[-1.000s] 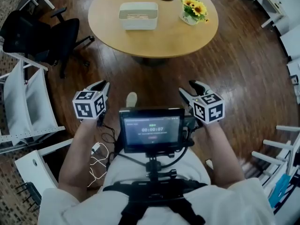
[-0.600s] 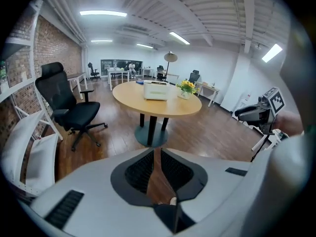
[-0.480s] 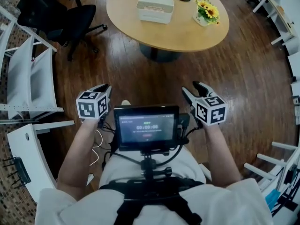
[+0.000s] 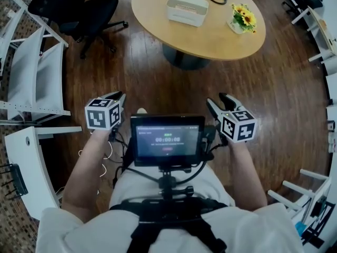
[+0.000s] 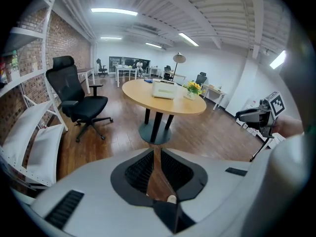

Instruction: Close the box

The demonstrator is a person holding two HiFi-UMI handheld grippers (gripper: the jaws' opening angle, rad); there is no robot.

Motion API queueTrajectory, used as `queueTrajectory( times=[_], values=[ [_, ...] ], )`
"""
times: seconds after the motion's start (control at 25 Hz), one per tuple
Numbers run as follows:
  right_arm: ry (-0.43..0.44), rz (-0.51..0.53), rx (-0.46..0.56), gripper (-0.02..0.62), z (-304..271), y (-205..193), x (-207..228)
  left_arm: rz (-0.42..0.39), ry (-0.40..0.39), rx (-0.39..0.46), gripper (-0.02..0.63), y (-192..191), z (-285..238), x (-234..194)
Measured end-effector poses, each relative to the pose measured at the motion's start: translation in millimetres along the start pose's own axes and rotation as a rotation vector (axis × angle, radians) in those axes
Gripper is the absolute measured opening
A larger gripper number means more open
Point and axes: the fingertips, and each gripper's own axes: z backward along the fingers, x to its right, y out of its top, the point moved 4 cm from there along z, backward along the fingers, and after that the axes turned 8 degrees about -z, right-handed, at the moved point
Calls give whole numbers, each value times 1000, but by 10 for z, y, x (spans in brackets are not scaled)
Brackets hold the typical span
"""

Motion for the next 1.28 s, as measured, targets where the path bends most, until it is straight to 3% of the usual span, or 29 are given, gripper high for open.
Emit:
queueTrajectory(
  times=[1.28],
  values=[
    [0, 27, 15, 232, -9, -3, -8, 4, -11, -28, 47, -147, -39, 93]
  ],
)
